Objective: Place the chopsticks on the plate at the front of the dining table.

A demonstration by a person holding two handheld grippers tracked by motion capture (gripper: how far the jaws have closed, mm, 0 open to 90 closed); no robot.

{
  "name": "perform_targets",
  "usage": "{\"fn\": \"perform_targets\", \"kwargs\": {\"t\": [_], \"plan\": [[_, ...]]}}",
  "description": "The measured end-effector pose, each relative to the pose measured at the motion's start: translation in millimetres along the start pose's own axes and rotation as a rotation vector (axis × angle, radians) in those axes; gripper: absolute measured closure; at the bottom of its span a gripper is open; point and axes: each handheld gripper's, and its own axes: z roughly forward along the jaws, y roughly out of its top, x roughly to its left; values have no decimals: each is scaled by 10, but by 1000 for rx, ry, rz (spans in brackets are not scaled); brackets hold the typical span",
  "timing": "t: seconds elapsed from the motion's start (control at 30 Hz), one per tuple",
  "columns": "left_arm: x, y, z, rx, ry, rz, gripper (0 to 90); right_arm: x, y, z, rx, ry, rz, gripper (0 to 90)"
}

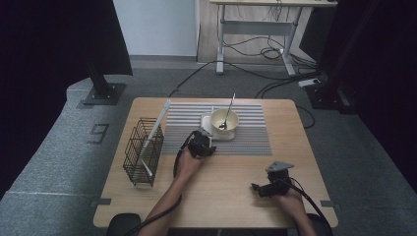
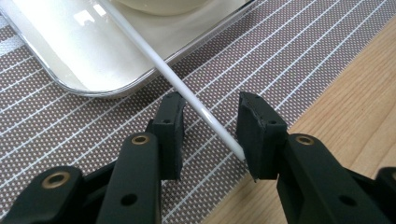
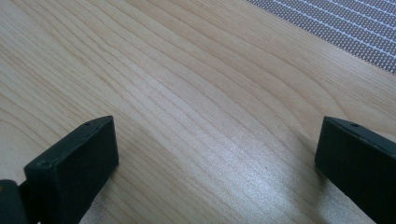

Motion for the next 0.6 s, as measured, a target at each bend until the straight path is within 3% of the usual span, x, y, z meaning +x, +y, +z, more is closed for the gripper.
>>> {"fn": "perform_targets", "kwargs": {"t": [0.3,0.6], "plan": [[-7,-10,7,-8,0,2,593,0,0,0,0,0,0,0],[6,-8,-82,-30,-2,9,453,0,0,0,0,0,0,0]]}}
